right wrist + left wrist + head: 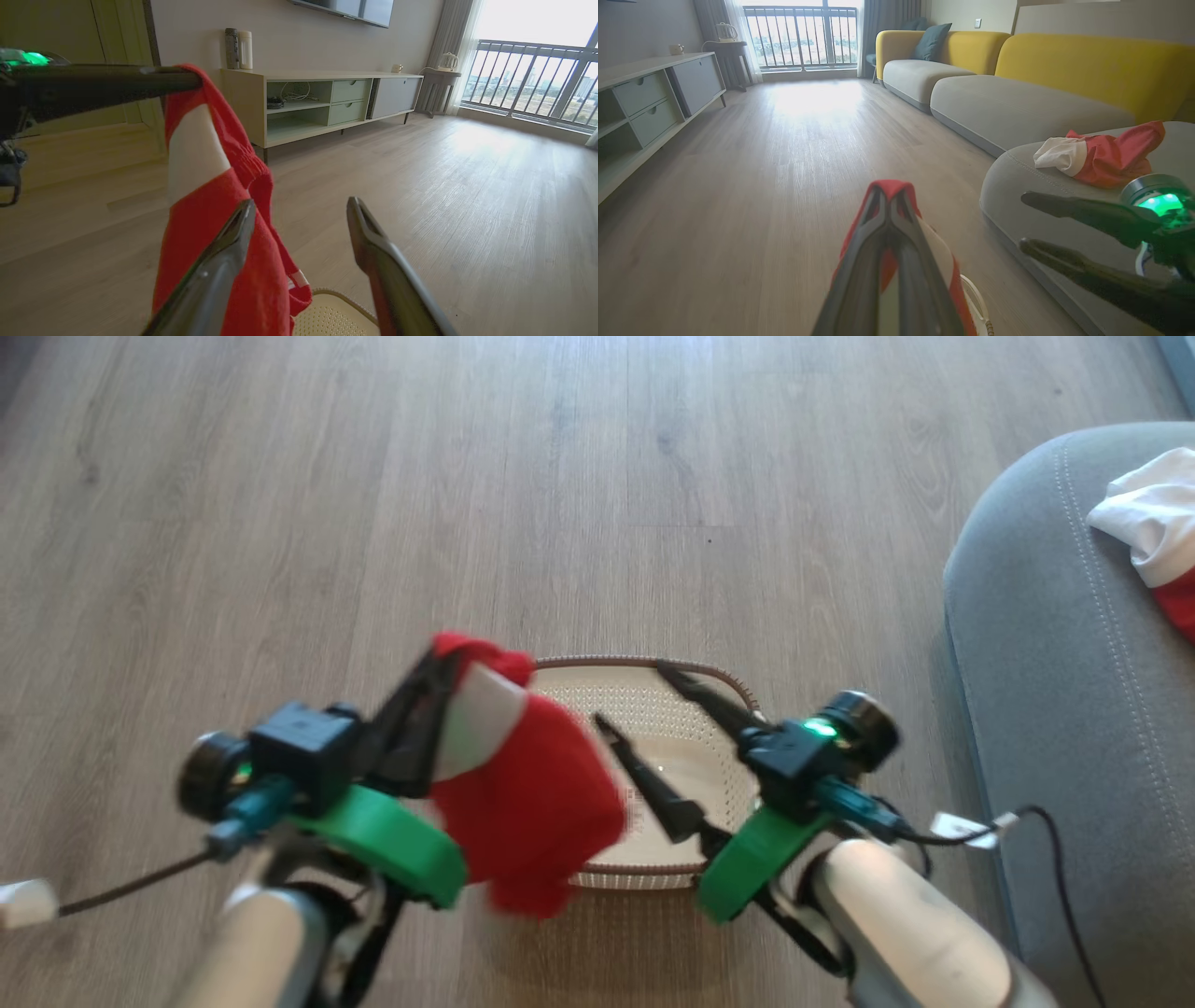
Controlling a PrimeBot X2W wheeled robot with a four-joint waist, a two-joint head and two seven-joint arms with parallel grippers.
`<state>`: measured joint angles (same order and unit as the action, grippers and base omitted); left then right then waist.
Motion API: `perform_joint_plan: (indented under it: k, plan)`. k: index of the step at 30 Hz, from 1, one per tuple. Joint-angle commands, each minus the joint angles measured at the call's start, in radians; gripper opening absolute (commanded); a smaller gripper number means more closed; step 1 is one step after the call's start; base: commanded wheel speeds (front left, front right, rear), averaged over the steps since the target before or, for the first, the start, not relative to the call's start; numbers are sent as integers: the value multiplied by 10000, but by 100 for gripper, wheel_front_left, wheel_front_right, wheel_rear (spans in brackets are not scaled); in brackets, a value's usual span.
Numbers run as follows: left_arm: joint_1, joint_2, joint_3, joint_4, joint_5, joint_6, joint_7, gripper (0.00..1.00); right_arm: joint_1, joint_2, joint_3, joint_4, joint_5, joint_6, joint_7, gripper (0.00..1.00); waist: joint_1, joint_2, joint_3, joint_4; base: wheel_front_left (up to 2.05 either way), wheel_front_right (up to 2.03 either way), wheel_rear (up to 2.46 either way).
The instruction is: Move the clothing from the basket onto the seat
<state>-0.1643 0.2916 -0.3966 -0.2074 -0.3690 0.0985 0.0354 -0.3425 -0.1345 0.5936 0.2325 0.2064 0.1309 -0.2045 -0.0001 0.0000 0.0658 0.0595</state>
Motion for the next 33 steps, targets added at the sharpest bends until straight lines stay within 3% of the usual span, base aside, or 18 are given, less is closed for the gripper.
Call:
perform_joint_plan:
  k: [1,7,13,15,20,21,23,24,25,33]
  plan:
    - [-701,-84,112,-274,80,-140,8,0,-502,6,556,-152,418,-2,68,100,1,0,-37,60,0,0,0]
    - [-1040,-692,-872,-203,94,-532,32,0,-1035,-215,1466,265,1189,-2,93,100,1,0,-198,151,0,0,0]
    - [-1124,-1114,-1726,-656,63,-839,269,0,-1184,-293,1501,715,1206,-2,-41,100,1,0,-313,158,0,0,0]
    - [-1138,-1183,-1881,-812,38,-868,382,0,-1182,-264,1530,874,1346,-2,-23,0,1,0,-324,153,0,0,0]
    - [-1186,-1119,-1861,-857,81,-781,503,0,-1227,-312,1738,964,1824,-2,-51,0,1,0,-292,77,0,0,0]
    - [-1175,-1097,-1830,-827,82,-758,487,22,-1233,-336,1764,972,1862,-2,-68,0,1,0,-280,50,0,0,0]
    - [-1148,-1018,-1776,-734,118,-707,487,52,-1247,-380,1766,978,1925,-2,-94,0,1,0,-235,-12,0,0,0]
    - [-1124,-999,-1732,-685,104,-677,462,88,-1255,-399,1749,973,1949,-2,-105,0,1,0,-213,-47,0,0,0]
    - [-1111,-942,-1705,-617,140,-657,445,100,-1263,-421,1736,963,1966,-2,-113,0,1,0,-195,-90,0,0,0]
    - [-760,-705,-1491,34,213,-539,-210,100,-1191,-725,1251,612,1941,-2,-144,0,1,0,-54,-919,0,0,0]
